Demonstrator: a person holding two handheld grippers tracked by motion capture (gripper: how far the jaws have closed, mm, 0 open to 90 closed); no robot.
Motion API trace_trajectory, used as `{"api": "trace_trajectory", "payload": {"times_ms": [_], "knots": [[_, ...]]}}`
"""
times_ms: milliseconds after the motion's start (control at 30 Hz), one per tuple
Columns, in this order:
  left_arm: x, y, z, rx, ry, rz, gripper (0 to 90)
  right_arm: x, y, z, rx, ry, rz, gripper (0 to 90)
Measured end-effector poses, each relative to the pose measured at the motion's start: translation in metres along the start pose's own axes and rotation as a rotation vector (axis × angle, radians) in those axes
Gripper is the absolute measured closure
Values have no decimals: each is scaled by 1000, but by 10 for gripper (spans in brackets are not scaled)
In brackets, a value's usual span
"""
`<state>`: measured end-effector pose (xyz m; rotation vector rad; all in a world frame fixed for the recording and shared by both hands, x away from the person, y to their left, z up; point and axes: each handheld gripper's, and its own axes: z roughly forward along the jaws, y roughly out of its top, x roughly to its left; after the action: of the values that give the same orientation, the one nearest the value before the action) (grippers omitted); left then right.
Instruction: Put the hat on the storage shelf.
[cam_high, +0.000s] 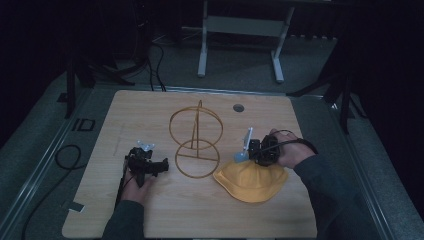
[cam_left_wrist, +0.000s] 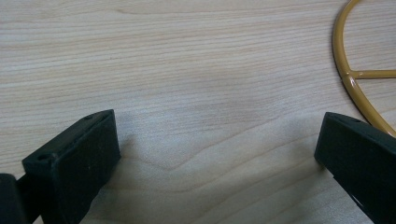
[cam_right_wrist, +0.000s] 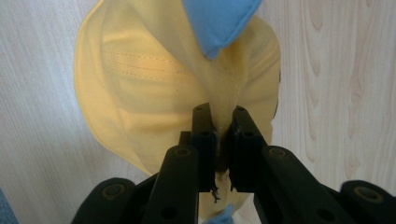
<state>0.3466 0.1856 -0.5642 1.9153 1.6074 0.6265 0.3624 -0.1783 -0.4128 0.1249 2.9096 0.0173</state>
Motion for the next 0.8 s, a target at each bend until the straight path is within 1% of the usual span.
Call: {"api": "trace_trajectory", "payload": {"times_ms": [167, 333, 633, 800], "knots": [[0, 0, 0, 2, 0, 1, 0, -6, -6, -7, -10, -15, 18, 834], [0, 0, 0, -1, 0, -3, 0, -13, -12, -14, -15, -40, 43, 838], [0, 0, 0, -1, -1, -3, 0, -21, -18, -22, -33, -43, 60, 838], [0, 0, 0, -1, 0, -1, 0, -29, -23, -31, -49, -54, 79, 839]]}}
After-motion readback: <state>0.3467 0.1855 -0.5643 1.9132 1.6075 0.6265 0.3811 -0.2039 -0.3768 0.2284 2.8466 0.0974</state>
